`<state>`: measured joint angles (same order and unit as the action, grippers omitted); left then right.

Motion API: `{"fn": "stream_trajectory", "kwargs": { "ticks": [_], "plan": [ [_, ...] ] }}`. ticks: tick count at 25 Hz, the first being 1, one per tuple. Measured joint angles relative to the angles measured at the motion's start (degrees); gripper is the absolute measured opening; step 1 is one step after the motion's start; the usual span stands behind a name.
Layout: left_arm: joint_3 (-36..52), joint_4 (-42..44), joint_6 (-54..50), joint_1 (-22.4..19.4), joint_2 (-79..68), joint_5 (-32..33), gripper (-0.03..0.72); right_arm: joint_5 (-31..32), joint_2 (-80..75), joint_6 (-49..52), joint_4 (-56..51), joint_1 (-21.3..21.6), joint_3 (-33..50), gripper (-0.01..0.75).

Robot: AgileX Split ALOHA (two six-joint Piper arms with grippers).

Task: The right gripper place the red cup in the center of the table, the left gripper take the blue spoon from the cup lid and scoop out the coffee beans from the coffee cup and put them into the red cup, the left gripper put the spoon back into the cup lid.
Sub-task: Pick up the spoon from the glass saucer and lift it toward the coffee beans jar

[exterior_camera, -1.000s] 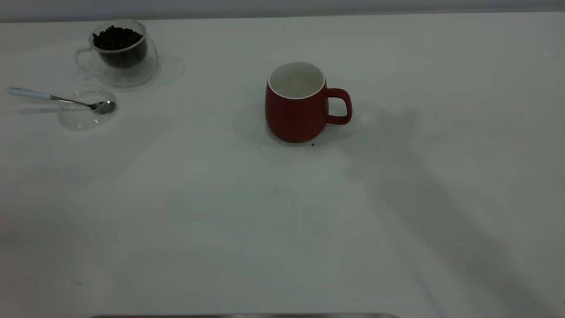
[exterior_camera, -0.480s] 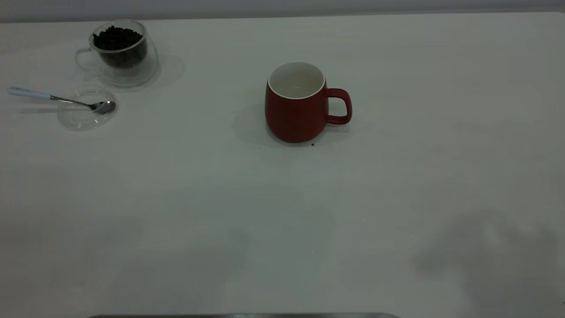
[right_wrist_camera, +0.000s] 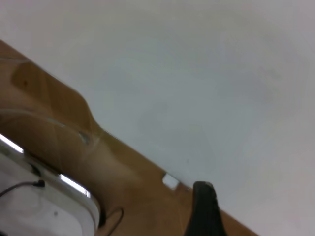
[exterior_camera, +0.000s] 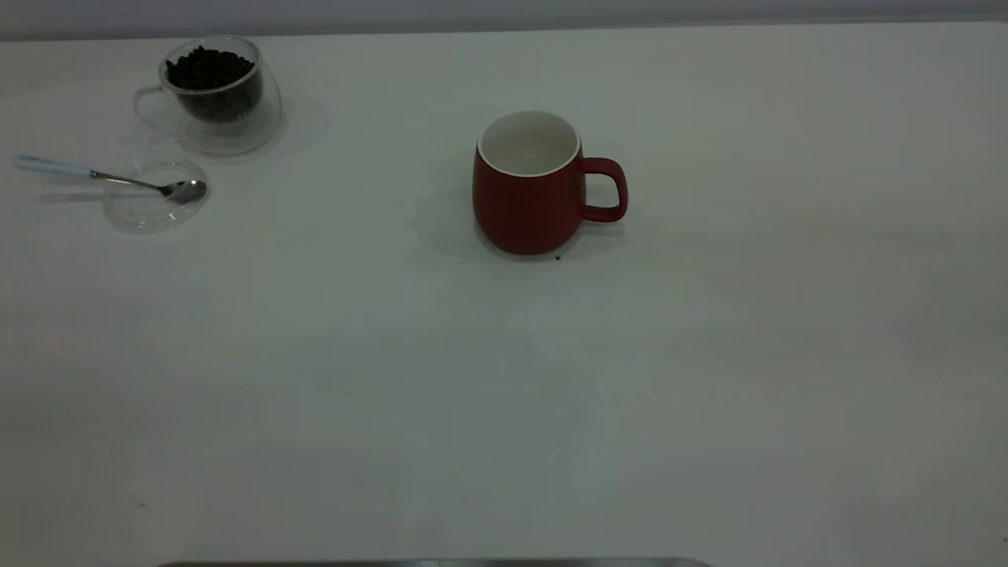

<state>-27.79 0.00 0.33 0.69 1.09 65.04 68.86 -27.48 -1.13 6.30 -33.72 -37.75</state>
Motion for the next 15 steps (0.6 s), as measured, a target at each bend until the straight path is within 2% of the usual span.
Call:
{"fn": "stream_trajectory", "kwargs": {
  "ticks": [5,12,15],
  "plan": [
    [0.0,0.0,0.0,0.0,0.0,0.0,0.518,-7.2,8.6,0.0,0.1,0.0,8.2,0.586],
    [0.0,0.0,0.0,0.0,0.0,0.0,0.518,-3.8,13.5,-1.1,-8.0,0.0,9.8,0.564],
    [0.0,0.0,0.0,0.0,0.0,0.0,0.518,-4.3,13.9,-3.1,-8.8,0.0,9.8,0.551]
  ]
}}
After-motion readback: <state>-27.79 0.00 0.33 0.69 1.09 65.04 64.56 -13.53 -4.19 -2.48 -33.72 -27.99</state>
